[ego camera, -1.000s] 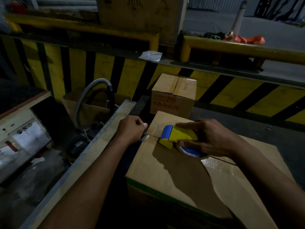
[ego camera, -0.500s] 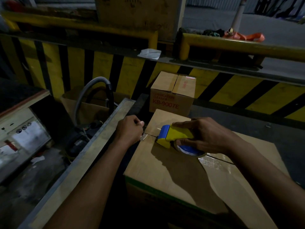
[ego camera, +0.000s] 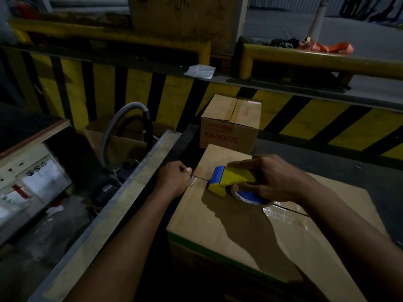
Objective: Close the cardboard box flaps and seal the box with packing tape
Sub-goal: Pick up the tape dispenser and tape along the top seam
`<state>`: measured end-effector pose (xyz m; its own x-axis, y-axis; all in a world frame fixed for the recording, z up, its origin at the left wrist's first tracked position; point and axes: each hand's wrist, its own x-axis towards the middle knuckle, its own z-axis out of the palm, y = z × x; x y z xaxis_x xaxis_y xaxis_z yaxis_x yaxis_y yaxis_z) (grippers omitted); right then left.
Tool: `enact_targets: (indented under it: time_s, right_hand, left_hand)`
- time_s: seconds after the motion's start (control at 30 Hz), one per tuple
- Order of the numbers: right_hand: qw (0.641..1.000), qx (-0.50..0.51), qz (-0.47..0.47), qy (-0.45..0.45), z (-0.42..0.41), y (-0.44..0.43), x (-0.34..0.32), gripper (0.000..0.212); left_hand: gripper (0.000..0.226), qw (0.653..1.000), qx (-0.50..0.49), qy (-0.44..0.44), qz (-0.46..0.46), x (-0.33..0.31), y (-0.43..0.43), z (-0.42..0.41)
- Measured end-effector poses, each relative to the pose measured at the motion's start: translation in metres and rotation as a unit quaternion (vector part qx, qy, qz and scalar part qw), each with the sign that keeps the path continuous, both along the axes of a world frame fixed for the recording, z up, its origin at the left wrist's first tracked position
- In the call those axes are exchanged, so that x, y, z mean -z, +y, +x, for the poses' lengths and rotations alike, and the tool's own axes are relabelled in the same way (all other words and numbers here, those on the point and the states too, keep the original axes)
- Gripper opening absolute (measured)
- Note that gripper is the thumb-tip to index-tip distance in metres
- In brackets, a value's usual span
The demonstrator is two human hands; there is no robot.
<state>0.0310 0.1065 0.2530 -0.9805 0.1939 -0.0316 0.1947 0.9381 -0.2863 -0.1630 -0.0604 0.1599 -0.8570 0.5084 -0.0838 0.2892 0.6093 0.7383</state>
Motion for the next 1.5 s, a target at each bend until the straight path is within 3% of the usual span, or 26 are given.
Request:
enact_targets:
  time_s: [0.23, 0.47, 0.57, 0.63, 0.7, 0.77, 0.83, 1.07, 1.17, 1.27, 1.37, 1.5]
  right_hand:
    - [1.0, 0.015, -0.014, -0.016, -0.001, -0.001, 0.002, 0.087]
    - [1.0, 0.019, -0.014, -0.005, -0.002, -0.005, -0.003, 0.07]
    - [1.0, 0.019, -0.015, -0.007, -0.002, -0.005, -0.002, 0.072]
    - [1.0, 0.023, -0.015, -0.012, -0.003, -0.004, -0.001, 0.074]
    - [0.999, 0.024, -0.014, -0.019, -0.005, -0.004, 0.0, 0.076]
    - [0.999, 0.022, -0.011, -0.021, -0.006, -0.004, 0.001, 0.078]
    - [1.0, 0.022, -0.011, -0.016, -0.006, -0.001, 0.004, 0.076]
    - [1.0, 0.018, 0.018, -0.012, -0.004, 0.002, 0.007, 0.073]
    - [0.999, 0.006, 0.042, -0.019, -0.005, 0.005, 0.004, 0.072]
    - [0.999, -0.002, 0.041, -0.025, -0.004, 0.007, 0.003, 0.073]
    - [0.999, -0.017, 0.024, -0.024, -0.006, 0.008, -0.001, 0.069]
    - [0.998, -0.034, 0.022, -0.04, -0.009, 0.01, -0.005, 0.071]
  left_hand:
    - [0.026, 0.996, 0.019, -0.083, -0.003, 0.005, 0.0, 0.001]
    - [0.025, 0.992, -0.013, -0.121, 0.019, 0.003, 0.004, -0.001]
    - [0.017, 0.988, -0.041, -0.151, 0.016, 0.003, 0.001, -0.003]
    - [0.026, 0.985, -0.045, -0.169, -0.006, 0.003, -0.005, -0.002]
    - [0.025, 0.991, -0.045, -0.129, -0.011, 0.001, -0.012, 0.002]
    - [0.011, 0.998, -0.054, -0.037, 0.021, -0.003, -0.015, 0.012]
    - [0.013, 0.996, -0.055, 0.033, 0.056, -0.011, -0.014, 0.027]
    - [0.016, 0.994, -0.015, 0.084, 0.071, -0.024, -0.015, 0.058]
    - [0.024, 0.985, 0.056, 0.159, 0.021, -0.023, -0.005, 0.057]
    - [0.04, 0.969, 0.187, 0.154, -0.056, -0.016, 0.002, 0.058]
    - [0.049, 0.967, 0.218, 0.113, -0.074, -0.014, -0.006, 0.053]
    - [0.053, 0.943, 0.255, 0.15, -0.15, -0.014, -0.016, 0.046]
